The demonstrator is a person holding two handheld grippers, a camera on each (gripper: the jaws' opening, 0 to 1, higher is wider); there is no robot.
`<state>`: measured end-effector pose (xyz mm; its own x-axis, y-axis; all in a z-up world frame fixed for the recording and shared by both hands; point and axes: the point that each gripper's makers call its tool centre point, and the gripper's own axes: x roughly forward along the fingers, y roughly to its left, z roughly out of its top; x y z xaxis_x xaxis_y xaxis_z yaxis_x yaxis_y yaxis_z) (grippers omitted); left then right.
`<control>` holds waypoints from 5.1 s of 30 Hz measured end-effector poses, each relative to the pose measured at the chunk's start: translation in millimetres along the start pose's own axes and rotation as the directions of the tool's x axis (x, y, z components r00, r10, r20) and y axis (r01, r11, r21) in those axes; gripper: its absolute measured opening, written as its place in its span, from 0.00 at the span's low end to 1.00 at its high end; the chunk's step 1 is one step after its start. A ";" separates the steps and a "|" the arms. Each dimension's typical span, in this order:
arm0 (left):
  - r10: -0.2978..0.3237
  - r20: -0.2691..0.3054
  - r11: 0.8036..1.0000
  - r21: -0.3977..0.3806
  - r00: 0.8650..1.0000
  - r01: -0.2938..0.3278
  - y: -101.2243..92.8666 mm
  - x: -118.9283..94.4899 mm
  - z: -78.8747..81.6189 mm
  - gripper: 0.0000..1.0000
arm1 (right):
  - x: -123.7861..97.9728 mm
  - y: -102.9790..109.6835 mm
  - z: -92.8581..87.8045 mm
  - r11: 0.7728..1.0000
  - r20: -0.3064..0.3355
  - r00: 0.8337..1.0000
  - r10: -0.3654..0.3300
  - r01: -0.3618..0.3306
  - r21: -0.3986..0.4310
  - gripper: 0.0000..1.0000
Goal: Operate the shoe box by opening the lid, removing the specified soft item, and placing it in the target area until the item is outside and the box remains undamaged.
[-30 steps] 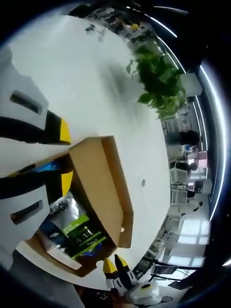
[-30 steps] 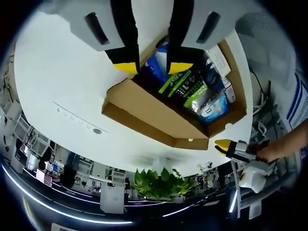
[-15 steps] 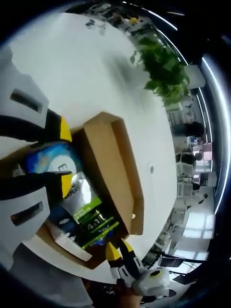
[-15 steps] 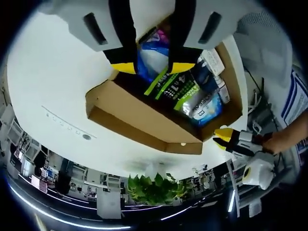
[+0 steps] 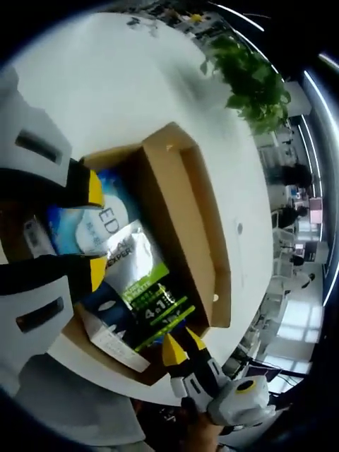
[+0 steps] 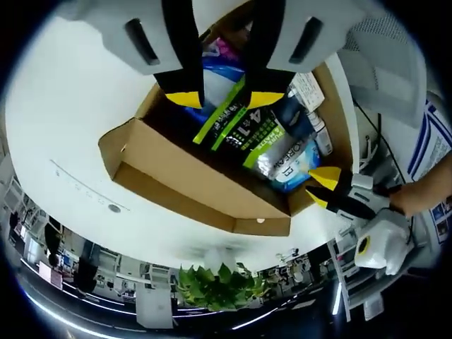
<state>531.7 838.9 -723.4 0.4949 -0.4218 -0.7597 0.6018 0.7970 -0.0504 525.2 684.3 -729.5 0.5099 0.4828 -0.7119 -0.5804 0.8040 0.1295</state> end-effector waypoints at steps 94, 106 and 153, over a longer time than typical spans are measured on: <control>-0.133 0.057 0.990 -0.031 0.989 0.135 -57.4 -0.8 41.8 0.00 | -41.5 -11.6 20.3 0.994 0.101 0.994 -0.047 0.036 0.100 0.00; -0.169 0.064 0.985 -0.024 0.984 0.170 -81.5 7.4 55.8 0.00 | -64.1 -31.6 9.9 0.990 0.092 0.992 -0.080 0.069 0.123 0.00; -0.291 0.058 0.956 0.057 0.955 0.288 -179.4 46.9 105.2 0.00 | -130.4 -116.2 -38.8 0.957 0.022 0.978 -0.208 0.199 0.211 0.00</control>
<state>512.9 630.6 -681.8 0.3341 -0.6596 -0.6733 0.7535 0.6160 -0.2296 501.5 514.5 -678.5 0.6333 0.3126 -0.7079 -0.3199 0.9387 0.1284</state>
